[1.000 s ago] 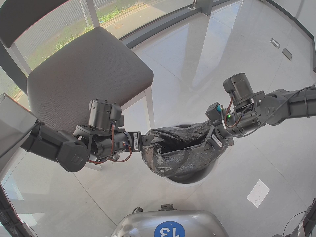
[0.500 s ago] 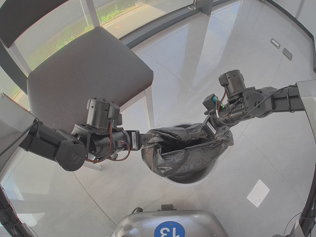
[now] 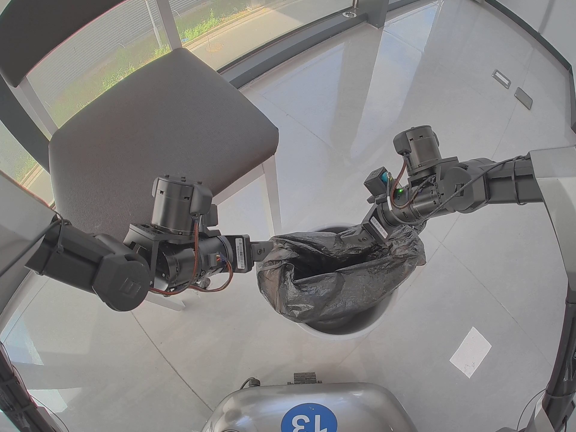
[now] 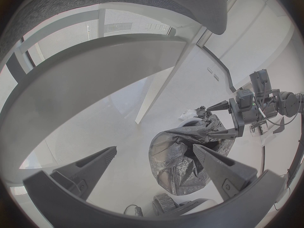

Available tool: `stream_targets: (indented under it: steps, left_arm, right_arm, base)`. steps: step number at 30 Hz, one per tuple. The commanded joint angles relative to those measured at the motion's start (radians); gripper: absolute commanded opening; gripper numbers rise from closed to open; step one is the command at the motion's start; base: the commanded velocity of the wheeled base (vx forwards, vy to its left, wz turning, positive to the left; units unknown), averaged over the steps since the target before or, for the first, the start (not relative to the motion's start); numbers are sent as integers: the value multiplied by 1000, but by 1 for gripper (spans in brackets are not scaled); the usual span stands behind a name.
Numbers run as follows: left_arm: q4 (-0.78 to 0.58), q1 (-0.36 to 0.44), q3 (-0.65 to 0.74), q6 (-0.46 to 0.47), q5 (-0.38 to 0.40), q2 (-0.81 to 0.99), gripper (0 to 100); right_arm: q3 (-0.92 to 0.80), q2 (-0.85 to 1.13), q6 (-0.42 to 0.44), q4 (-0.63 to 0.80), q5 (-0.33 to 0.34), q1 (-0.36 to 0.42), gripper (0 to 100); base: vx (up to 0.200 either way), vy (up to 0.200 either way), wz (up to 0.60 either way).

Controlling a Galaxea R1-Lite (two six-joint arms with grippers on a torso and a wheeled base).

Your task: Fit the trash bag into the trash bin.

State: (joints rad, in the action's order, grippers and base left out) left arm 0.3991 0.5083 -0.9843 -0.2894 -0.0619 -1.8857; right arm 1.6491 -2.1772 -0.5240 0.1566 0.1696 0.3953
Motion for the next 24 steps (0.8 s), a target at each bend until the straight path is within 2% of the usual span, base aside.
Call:
stream_targets:
  steps: [1,19,20,24]
  left_arm:
    - [3,-4,-1,-1,-1,8,100]
    - [4,-4,-4,-1,-1,7,100]
    - [4,-4,-4,-1,-1,7,100]
    - [4,-5,-4,-1,-3,7,100]
  right_arm:
    - [1,-12,-1,1,1,2,100]
    - [1,-46,1,-3,2,0,100]
    - [3,-49,1,-5,2,0,0]
    - [15,-50,1,-5,1,0,0]
  base:
    - [0,0,0]
    - [0,0,0]
    - [0,0,0]
    - [0,0,0]
